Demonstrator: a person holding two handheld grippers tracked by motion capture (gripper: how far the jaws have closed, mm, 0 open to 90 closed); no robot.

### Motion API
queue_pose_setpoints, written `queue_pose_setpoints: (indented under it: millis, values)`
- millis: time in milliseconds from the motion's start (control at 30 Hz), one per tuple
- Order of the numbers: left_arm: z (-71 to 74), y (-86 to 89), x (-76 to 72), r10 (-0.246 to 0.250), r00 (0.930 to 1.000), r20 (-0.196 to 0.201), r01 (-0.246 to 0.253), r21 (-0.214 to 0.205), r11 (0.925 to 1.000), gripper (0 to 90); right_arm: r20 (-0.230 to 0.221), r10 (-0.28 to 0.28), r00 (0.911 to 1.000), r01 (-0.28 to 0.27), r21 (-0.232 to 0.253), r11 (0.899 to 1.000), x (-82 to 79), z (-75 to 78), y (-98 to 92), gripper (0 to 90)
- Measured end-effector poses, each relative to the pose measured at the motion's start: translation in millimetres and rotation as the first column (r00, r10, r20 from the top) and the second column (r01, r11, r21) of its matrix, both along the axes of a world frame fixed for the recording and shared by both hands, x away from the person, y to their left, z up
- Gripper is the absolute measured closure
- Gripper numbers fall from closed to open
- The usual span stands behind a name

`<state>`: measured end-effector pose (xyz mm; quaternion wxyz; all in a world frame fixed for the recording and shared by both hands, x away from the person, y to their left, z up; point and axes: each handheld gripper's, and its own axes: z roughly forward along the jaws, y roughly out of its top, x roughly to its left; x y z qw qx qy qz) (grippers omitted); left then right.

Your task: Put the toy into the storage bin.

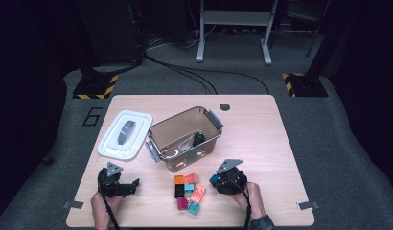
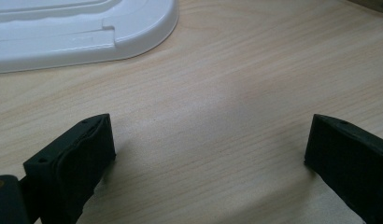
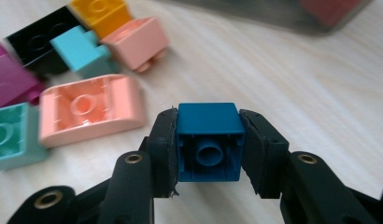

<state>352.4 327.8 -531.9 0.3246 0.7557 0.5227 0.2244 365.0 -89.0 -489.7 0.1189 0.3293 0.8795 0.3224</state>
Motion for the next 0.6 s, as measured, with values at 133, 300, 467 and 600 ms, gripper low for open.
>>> queue_pose_setpoints:
  millis: [133, 300, 467, 600]
  values:
    - [0.0, 0.0, 0.0, 0.000, 1.0000, 0.000, 0.000, 0.000, 1.0000, 1.3, 0.013, -0.054, 0.9985, 0.054, 0.016, 0.998, 8.8, 1.8, -5.1, 58.7]
    - [0.0, 0.0, 0.0, 0.000, 1.0000, 0.000, 0.000, 0.000, 1.0000, 1.3, 0.024, -0.117, 0.9929, 0.116, 0.022, 0.993, 19.3, 3.8, -12.4, 58.7]
    - [0.0, 0.0, 0.0, 0.000, 1.0000, 0.000, 0.000, 0.001, 1.0000, 1.3, 0.027, -0.170, 0.9850, 0.169, 0.034, 0.985, 29.5, 8.1, -21.7, 58.7]
    - [0.0, 0.0, 0.0, 0.000, 1.0000, 0.000, 0.000, 0.000, 1.0000, 1.4, 0.025, -0.205, 0.9784, 0.204, 0.046, 0.978, 38.6, 9.8, -29.0, 58.7]
